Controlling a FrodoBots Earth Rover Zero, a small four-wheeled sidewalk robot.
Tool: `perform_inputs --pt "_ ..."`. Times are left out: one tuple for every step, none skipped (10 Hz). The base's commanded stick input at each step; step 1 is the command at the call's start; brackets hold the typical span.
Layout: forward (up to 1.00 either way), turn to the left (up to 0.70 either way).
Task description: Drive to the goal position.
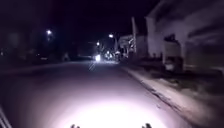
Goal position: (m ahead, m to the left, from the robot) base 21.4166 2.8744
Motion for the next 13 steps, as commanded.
perform_inputs --pt "0.70 0.00" --pt "0.70 0.00" --pt "0.70 0.00" --pt "0.70 0.00" --pt "0.70 0.00" --pt "0.70 0.00" --pt "0.70 0.00" --pt "0.70 0.00" --pt "0.70 0.00" --pt "0.70 0.00" --pt "0.70 0.00" --pt "0.70 0.00" --pt "0.70 0.00"
